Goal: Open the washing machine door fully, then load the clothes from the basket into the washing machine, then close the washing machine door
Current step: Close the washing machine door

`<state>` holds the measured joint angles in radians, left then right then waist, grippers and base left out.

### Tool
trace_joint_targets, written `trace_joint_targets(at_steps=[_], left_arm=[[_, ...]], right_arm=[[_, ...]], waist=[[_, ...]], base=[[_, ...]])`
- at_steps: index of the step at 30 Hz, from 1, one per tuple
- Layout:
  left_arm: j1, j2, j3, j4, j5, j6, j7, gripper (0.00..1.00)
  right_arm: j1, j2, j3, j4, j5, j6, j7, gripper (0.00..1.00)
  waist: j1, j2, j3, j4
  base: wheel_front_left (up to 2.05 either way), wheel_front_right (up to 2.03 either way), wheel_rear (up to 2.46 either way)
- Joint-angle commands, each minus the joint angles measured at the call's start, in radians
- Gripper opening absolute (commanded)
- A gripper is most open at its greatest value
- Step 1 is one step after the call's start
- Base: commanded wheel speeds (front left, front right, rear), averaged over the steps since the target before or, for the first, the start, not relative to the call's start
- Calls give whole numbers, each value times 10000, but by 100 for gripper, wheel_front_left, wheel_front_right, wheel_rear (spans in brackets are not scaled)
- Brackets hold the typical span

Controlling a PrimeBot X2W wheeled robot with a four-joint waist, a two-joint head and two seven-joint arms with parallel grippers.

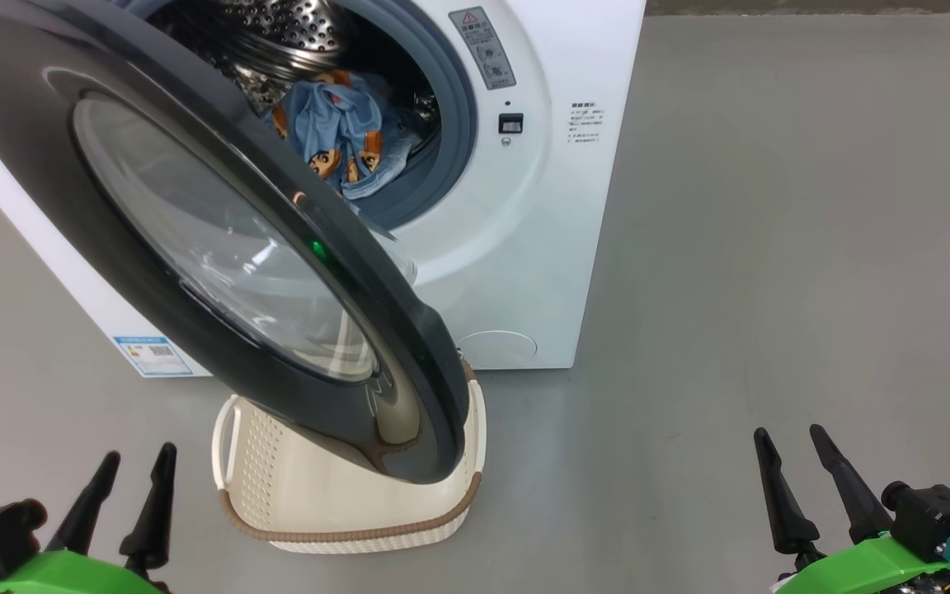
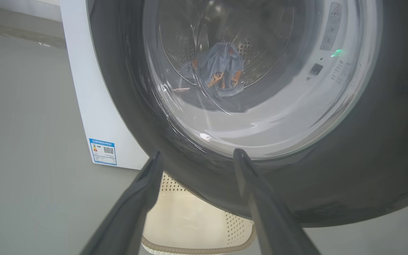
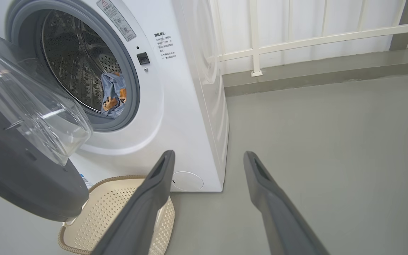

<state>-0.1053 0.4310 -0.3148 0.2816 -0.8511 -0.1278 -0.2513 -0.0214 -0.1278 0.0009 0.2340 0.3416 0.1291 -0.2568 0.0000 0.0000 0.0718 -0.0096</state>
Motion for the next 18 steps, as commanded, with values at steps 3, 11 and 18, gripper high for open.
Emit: trace_joint_targets(at_steps=[3,11,18], left_arm=[[-6,-147,1006,-544,1021,-29,-103,100],[602,-1052,1659,-996,2407,-29,-104,100],[705,-1372,1690,-697,2856,-29,-104,100]], right_arm=[[-17,-128,165,-255,-38,16,-49,100],[53,-136,189,-236,-23,16,-49,100],[121,-80,196,-206,-46,16,-49,100]], waist=[[0,0,-55,-33],[0,0,-173,-120],[0,0,-151,-142]], base=[[0,0,0],[0,0,0],[0,0,0]])
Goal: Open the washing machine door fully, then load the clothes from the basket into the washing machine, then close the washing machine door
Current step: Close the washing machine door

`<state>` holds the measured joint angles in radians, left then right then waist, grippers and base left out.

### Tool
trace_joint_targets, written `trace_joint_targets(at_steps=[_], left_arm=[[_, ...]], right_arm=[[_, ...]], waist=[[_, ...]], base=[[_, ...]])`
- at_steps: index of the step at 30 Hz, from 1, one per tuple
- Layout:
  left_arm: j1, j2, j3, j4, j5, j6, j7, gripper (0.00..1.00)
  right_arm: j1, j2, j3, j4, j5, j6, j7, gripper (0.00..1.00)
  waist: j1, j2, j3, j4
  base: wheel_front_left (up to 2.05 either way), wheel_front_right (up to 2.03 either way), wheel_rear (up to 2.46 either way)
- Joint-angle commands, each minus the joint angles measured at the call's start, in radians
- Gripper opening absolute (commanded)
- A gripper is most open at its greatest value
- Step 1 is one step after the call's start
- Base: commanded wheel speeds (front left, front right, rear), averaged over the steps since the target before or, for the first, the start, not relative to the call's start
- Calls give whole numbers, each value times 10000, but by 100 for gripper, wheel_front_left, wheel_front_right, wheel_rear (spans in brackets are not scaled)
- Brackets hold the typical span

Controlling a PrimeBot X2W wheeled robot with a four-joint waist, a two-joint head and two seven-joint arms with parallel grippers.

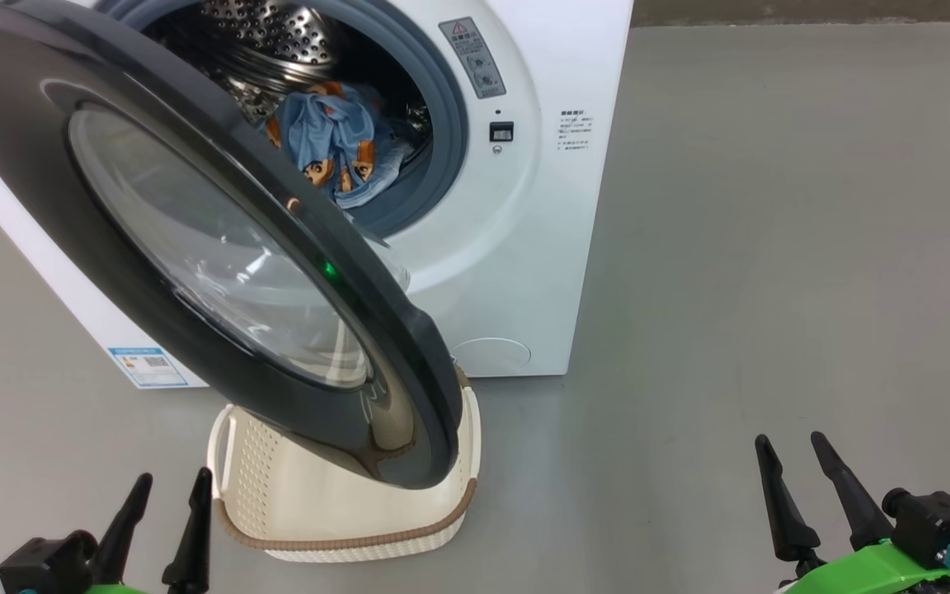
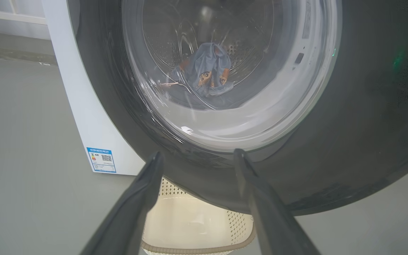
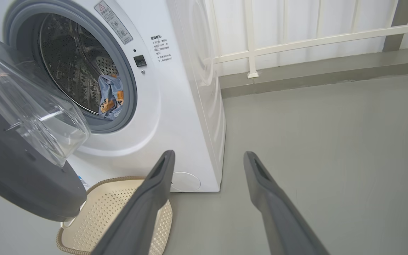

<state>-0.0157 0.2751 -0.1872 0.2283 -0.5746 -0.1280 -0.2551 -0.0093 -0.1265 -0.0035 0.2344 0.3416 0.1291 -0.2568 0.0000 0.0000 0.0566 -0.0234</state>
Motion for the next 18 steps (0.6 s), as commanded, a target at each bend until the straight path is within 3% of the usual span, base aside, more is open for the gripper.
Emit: trace_joint_targets(at_steps=[1,10,11,12,13,15,16,18], left_arm=[[-193,162,447,-152,111,-27,-66,100],[-177,130,489,-148,147,-27,-66,100],[-167,109,511,-158,145,-27,-66,100],[-148,67,530,-167,151,-27,-66,100],[-129,27,530,-180,172,-27,-66,100],[-96,-58,542,-180,189,-27,-66,100],[-78,-100,558,-179,194,-27,-66,100],[-43,-183,603,-186,201,-27,-66,100]], right_arm=[[0,-90,245,-207,-43,16,-49,100],[-35,-36,253,-223,-37,16,-49,100],[-47,-12,290,-225,-33,16,-49,96],[-63,18,328,-230,-18,16,-49,75],[-83,49,359,-235,2,16,-49,40],[-137,109,404,-240,30,16,-49,7],[-169,136,434,-241,47,16,-49,0],[-265,178,530,-264,91,16,-49,0]], waist=[[0,0,4,-7],[0,0,-17,19],[0,0,-15,27],[0,0,-12,39],[0,0,0,50],[0,0,11,75],[0,0,13,88],[0,0,13,120]], base=[[0,0,0],[0,0,0],[0,0,0],[0,0,0],[0,0,0],[0,0,0],[0,0,0],[0,0,0]])
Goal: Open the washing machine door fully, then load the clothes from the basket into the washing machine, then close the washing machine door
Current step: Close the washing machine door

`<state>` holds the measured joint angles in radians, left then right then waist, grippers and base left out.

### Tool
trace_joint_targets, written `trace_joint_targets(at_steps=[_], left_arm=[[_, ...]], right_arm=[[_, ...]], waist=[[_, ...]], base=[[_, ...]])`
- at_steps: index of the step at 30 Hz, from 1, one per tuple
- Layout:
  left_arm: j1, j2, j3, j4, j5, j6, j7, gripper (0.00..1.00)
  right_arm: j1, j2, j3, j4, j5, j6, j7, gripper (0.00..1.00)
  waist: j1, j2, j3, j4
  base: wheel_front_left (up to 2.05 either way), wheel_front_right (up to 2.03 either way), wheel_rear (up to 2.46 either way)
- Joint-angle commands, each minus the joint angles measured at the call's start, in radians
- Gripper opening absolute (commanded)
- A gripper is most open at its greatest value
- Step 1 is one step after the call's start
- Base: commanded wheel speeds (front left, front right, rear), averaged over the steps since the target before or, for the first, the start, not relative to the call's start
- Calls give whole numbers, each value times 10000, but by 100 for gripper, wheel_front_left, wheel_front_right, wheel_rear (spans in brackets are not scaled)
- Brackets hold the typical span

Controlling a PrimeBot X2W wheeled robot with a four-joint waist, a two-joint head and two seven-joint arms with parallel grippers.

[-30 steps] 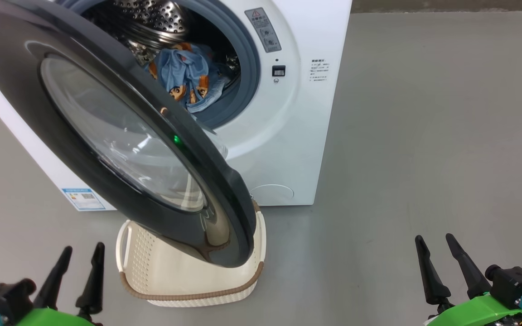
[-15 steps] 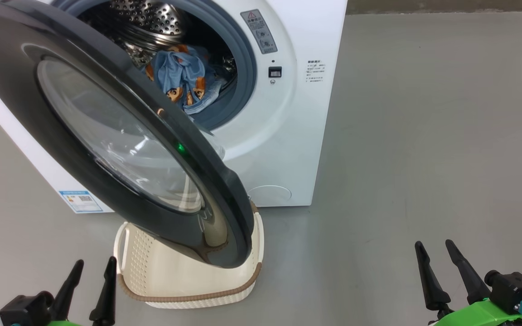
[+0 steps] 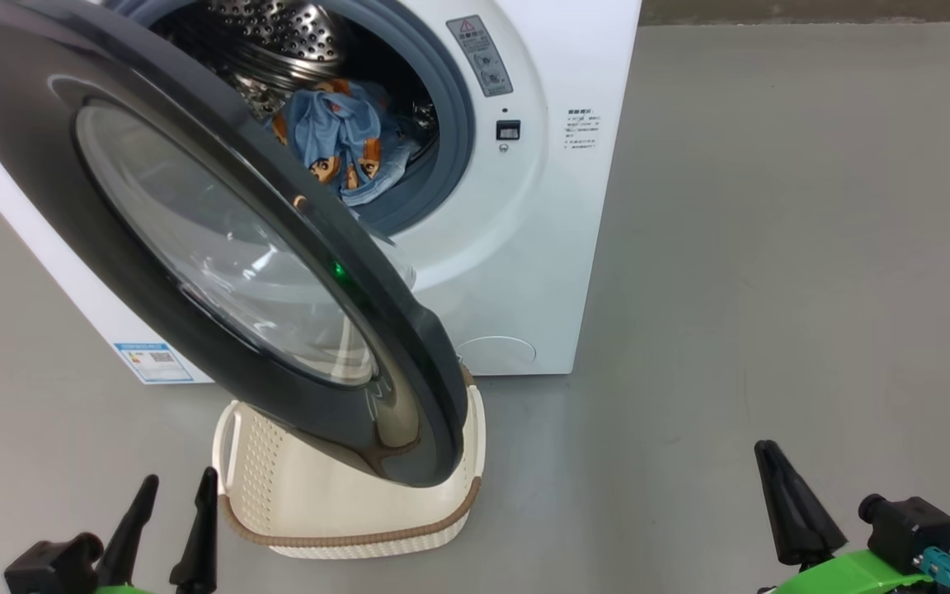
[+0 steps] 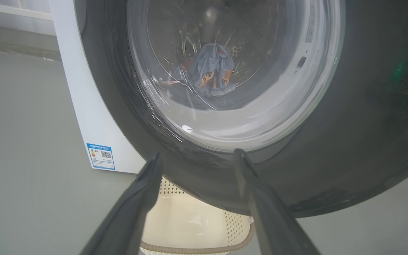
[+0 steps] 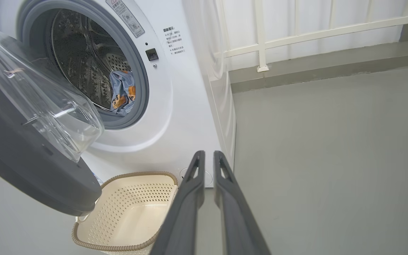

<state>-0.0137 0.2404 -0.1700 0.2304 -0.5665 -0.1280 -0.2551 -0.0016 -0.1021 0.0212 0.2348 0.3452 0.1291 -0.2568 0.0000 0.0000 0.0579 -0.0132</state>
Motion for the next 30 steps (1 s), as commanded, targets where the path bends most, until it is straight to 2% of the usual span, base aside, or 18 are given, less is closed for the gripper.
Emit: trace_joint_targets(at_steps=[1,9,16,24,30], left_arm=[[-49,122,480,-223,129,-27,-66,100],[63,-235,957,-431,285,-27,-66,100],[258,-369,1160,-803,572,-27,-66,100],[496,-597,1316,-1182,783,-27,-66,100],[592,-687,1346,-1423,895,-27,-66,100]], right_arm=[[-404,-51,332,-290,74,16,-49,0],[-1431,181,975,-793,295,16,-49,0],[-2495,351,2072,-2024,438,16,-49,0],[-2883,447,3542,-3785,566,16,-49,0],[-2947,428,4745,-4010,716,16,-49,0]], waist=[[0,0,-2,35],[0,0,-20,252],[0,0,-94,567],[0,0,-220,823],[0,0,-254,892]], base=[[0,0,0],[0,0,0],[0,0,0],[0,0,0],[0,0,0]])
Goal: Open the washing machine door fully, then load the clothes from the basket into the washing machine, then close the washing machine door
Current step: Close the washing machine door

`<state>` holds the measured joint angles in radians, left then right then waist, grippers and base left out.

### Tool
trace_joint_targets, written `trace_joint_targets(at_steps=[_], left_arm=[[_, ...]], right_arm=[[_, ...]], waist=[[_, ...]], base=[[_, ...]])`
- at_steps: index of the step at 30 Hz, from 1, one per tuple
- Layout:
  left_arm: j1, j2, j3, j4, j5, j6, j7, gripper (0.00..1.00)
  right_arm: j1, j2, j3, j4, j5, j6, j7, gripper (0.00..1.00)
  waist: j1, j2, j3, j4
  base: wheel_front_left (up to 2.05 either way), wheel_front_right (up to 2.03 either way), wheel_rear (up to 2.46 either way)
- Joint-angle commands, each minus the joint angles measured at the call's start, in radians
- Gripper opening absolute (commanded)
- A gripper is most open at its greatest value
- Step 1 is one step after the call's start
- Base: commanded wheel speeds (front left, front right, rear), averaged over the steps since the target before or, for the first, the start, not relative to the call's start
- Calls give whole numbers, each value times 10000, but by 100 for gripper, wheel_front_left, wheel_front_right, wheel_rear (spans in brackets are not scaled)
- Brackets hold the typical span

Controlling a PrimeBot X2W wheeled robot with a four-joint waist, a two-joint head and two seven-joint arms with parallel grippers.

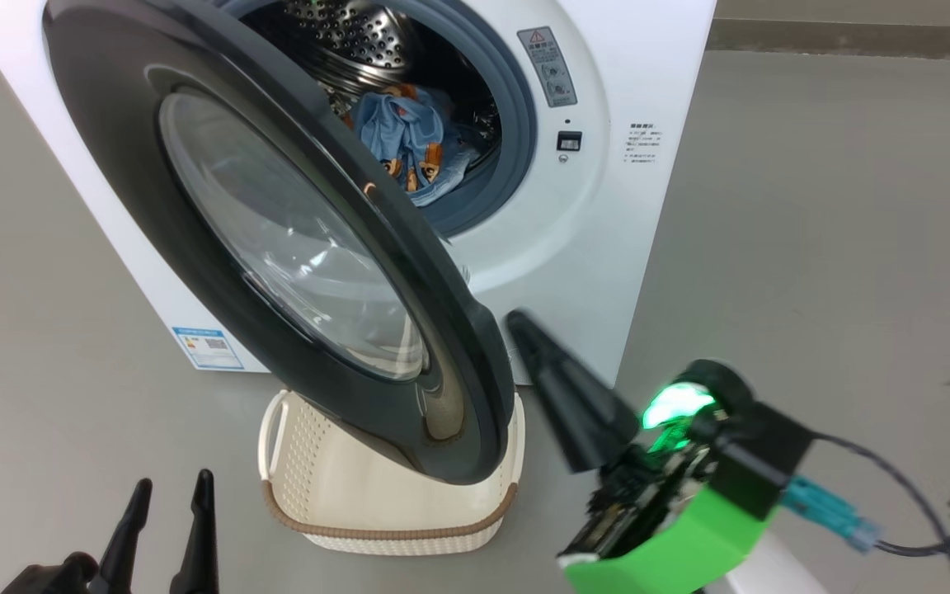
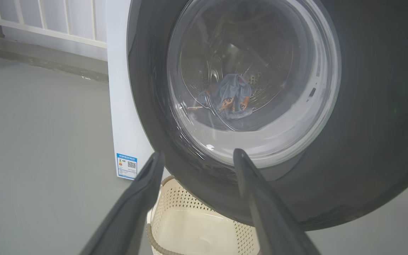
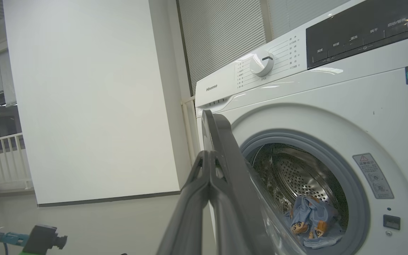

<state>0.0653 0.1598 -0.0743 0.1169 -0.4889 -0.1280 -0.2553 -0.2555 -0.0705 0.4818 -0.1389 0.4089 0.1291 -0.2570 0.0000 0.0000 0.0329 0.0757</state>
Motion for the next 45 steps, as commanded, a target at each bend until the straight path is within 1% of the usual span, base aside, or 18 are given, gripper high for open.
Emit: trace_joint_targets(at_steps=[1,5,10,17,22,26,30,40,45], left_arm=[[-178,104,395,-323,129,-27,-64,100],[-125,83,300,-411,193,-27,-64,100],[-125,44,215,-394,199,-27,-64,100],[-206,-35,159,-269,128,-27,-65,100],[-305,-75,68,-181,118,-27,-65,100],[-402,-82,13,-153,106,-27,-65,100],[-530,-76,-42,-151,97,-27,-65,100],[-796,-58,-129,-219,61,-27,-65,100],[-945,-53,-164,-274,44,-27,-65,100]], right_arm=[[-419,81,375,-190,136,16,-48,0],[-422,-13,1160,404,445,16,-48,0],[-370,-71,1917,1488,793,16,-48,0],[-169,1,2590,3355,1268,16,-48,0],[-288,61,2830,4528,1375,16,-48,0],[-492,108,2733,5059,1401,16,-48,0],[-706,144,2259,5293,1358,16,-48,0],[-1183,187,1192,5386,1119,16,-48,0],[-1410,194,842,5334,1054,16,-48,0]], waist=[[0,0,-9,13],[0,0,-9,110],[0,0,64,327],[0,0,256,561],[0,0,367,693],[0,0,476,770],[0,0,638,819],[0,0,984,862],[0,0,1158,878]], base=[[0,0,0],[0,0,0],[0,0,0],[0,0,0],[0,0,0],[0,0,0],[0,0,0],[0,0,0],[0,0,0]])
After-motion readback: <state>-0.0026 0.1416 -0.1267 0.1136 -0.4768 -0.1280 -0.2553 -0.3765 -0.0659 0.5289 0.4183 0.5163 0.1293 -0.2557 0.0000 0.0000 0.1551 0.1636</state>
